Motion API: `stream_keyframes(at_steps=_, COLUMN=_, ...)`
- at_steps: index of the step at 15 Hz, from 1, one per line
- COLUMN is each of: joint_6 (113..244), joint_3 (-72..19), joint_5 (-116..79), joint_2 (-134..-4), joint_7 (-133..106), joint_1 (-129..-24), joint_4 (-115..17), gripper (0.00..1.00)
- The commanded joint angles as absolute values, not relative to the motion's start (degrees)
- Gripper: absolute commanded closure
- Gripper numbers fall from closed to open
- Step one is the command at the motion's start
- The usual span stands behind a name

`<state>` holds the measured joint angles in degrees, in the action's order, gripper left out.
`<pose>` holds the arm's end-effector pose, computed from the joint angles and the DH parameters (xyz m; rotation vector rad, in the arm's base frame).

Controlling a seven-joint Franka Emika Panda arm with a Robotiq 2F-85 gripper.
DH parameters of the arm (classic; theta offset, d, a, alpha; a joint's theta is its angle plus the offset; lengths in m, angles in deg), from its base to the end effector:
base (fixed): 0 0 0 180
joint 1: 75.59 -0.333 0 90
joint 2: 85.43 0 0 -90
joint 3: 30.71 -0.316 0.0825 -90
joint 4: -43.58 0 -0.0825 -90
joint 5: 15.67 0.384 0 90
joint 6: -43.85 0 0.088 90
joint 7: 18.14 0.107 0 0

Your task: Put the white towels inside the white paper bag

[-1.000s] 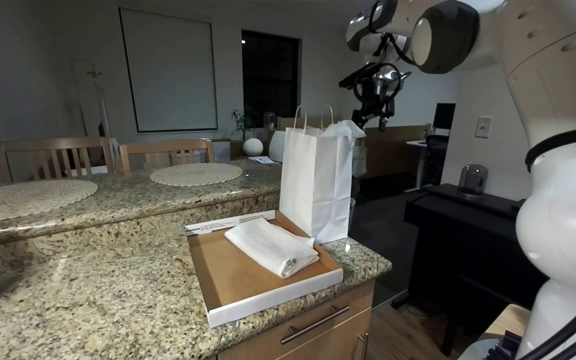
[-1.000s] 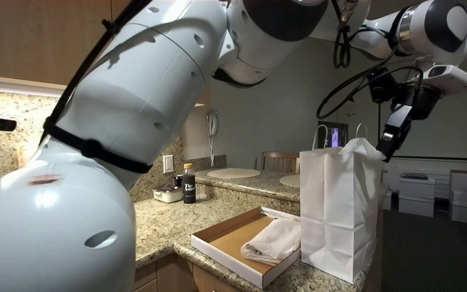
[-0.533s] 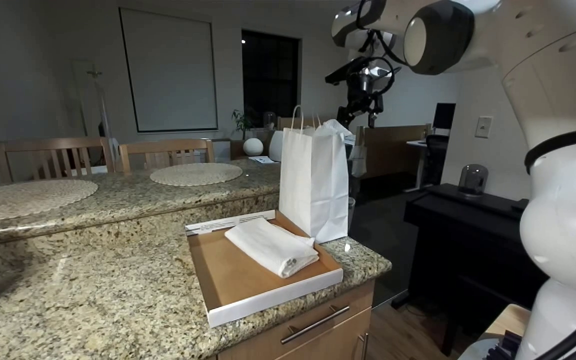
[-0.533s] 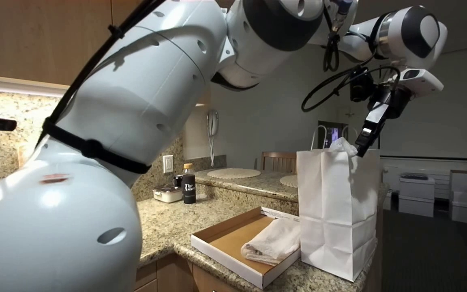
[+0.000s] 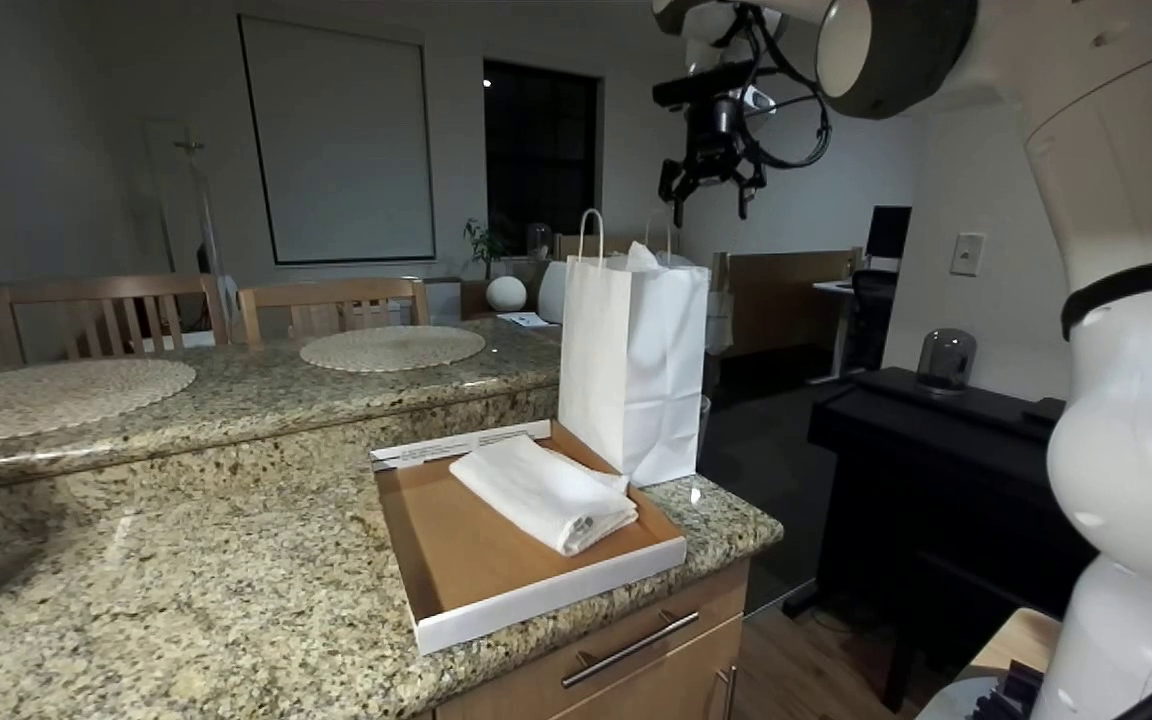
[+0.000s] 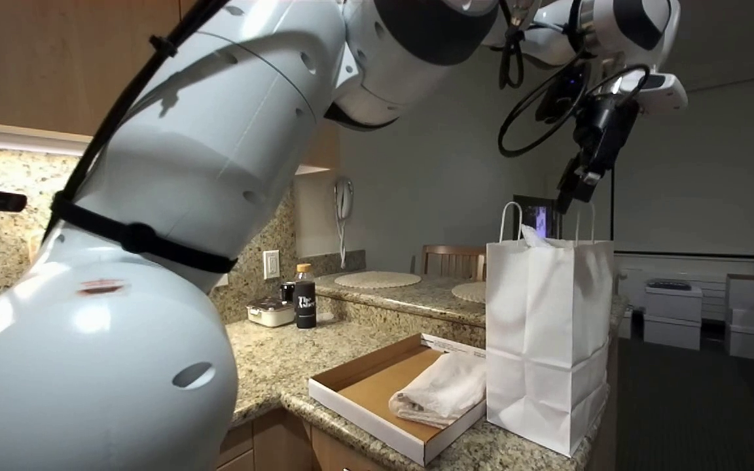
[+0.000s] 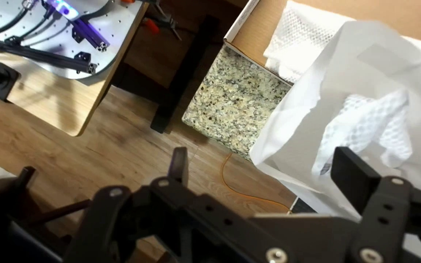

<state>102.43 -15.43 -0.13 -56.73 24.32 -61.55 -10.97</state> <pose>0.5871 -0.2298 0.5715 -2.5082 1.6353 0.6553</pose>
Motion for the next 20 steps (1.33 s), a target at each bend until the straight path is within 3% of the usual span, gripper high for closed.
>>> stream_keyframes(at_steps=1, joint_6=107.7, joint_3=-15.7, joint_5=-1.1, joint_2=-63.4, joint_7=18.1, joint_1=-62.6, joint_4=-14.4, gripper=0.0)
stream_keyframes(at_steps=11, joint_6=125.2, joint_3=-19.1, joint_5=-8.0, joint_2=-77.9, joint_7=13.1, joint_1=-75.0, joint_4=-20.0, gripper=0.0)
stream_keyframes(at_steps=20, joint_6=138.7, joint_3=-27.5, joint_5=-23.6, joint_2=-87.3, joint_7=8.8, joint_1=-88.9, joint_4=-38.1, gripper=0.0)
